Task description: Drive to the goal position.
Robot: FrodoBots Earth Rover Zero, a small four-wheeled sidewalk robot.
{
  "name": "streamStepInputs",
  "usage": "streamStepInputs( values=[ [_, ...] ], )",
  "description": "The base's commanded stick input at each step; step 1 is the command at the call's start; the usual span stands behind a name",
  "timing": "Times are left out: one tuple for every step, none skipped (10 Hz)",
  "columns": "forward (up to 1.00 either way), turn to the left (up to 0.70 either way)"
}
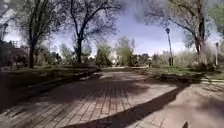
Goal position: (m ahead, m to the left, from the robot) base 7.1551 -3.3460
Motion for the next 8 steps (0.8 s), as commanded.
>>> streamStepInputs(
  values=[
    [0.7, 0.0],
    [0.7, 0.0],
    [0.7, 0.0],
    [0.7, 0.0],
    [0.7, 0.0],
    [0.7, 0.0],
    [0.7, 0.0],
    [0.7, 0.0]
  ],
)
